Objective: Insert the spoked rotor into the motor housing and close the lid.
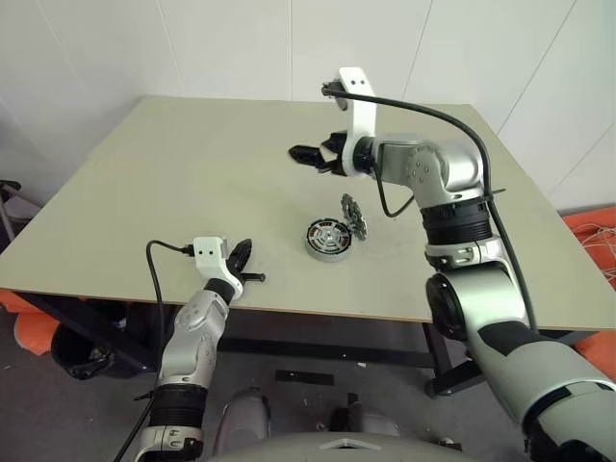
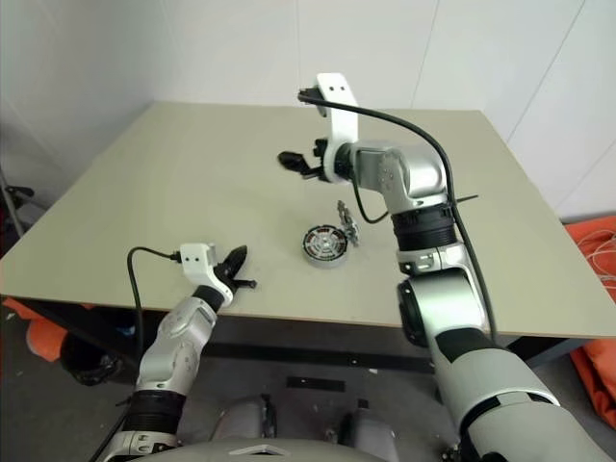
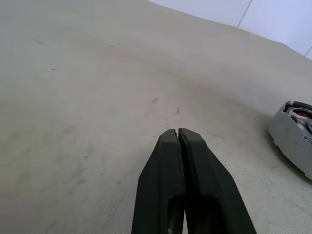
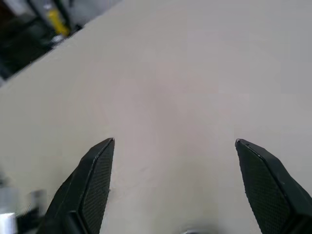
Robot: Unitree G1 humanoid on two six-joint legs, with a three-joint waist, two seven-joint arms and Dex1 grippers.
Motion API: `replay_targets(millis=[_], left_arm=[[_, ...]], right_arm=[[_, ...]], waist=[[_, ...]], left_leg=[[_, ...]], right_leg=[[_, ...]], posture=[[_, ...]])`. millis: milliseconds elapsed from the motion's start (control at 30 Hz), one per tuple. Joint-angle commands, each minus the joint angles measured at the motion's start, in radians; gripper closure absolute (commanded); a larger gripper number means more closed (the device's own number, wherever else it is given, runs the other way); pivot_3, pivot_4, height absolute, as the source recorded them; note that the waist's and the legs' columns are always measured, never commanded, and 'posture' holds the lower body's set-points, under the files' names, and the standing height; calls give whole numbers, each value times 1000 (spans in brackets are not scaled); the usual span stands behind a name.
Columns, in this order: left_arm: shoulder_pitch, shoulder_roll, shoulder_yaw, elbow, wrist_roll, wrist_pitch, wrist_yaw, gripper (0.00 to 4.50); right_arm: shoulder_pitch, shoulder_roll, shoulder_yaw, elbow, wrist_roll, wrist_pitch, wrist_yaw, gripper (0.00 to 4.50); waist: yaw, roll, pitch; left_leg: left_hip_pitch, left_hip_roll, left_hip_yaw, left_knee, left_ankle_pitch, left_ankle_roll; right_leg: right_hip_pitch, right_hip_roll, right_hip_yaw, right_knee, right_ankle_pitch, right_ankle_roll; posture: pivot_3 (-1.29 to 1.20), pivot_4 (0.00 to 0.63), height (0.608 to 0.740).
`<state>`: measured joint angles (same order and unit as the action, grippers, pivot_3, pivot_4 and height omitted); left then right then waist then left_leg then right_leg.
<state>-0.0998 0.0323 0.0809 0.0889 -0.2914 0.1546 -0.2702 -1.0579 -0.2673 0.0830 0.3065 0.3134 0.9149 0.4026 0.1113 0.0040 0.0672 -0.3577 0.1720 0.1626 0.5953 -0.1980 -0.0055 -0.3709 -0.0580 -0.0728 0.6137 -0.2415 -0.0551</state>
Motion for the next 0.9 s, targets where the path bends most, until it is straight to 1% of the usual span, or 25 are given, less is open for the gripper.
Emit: replay_targets(millis=[33, 67, 133, 267, 300, 367, 433, 733, 900], left_arm=[[-11, -2, 1, -24, -5, -9, 0, 4434], [-10, -2, 2, -25, -4, -11, 1, 4434], [-8, -2, 4, -28, -1, -15, 5, 4434], [-2, 1, 14, -40, 3, -29, 16, 4434], [-2, 2, 15, -41, 3, -29, 17, 4434], [-1, 4, 15, -43, 4, -29, 17, 4434], [-1, 7, 16, -44, 3, -27, 16, 4434], [-3, 15, 15, -45, 2, -19, 12, 4434], [-3, 18, 17, -45, 2, -18, 13, 4434]], right_arm=[[43, -59, 89, 62, -145, -272, 43, 31], [61, -75, 103, 90, -178, -322, 44, 31], [92, -107, 128, 137, -236, -417, 50, 31], [161, -149, 129, 189, -299, -510, 49, 31], [180, -156, 122, 194, -308, -516, 46, 200], [211, -167, 114, 195, -327, -535, 40, 636], [239, -170, 98, 178, -327, -521, 43, 1261], [374, -171, 55, -28, -312, -405, 57, 4432], [479, -152, 68, -183, -298, -382, 74, 4474]], waist=[[-4, 0, 0], [-4, 0, 0], [-8, 0, 0], [-12, 0, 0], [-13, 0, 0], [-15, 0, 0], [-17, 0, 0], [-15, 0, 0], [-15, 0, 0]], left_leg=[[0, 0, 0, 0, 0, 0], [0, 0, 0, 0, 0, 0], [-1, 0, 0, 0, 0, 0], [-2, 0, 0, 1, 0, 1], [-2, 0, 0, 1, -1, 1], [-2, 0, 0, 1, -1, 2], [-2, 0, 0, 1, -1, 2], [0, 0, 0, 2, -3, 6], [0, 0, 0, 1, -3, 6]], right_leg=[[0, 0, 0, 0, 1, -2], [-1, 0, 0, 1, 4, -6], [-1, 0, 0, 1, 4, -7], [-1, 0, 0, 1, 4, -8], [-1, 0, 0, 0, 4, -8], [-2, 0, 0, 0, 4, -8], [-2, 0, 0, 1, 4, -8], [0, 0, 0, 1, 4, -8], [0, 0, 0, 1, 4, -8]], posture=[[0, 0, 740], [0, 0, 740], [0, 0, 740], [0, 0, 740], [0, 0, 740], [0, 0, 740], [0, 0, 740], [0, 0, 740], [0, 0, 740]])
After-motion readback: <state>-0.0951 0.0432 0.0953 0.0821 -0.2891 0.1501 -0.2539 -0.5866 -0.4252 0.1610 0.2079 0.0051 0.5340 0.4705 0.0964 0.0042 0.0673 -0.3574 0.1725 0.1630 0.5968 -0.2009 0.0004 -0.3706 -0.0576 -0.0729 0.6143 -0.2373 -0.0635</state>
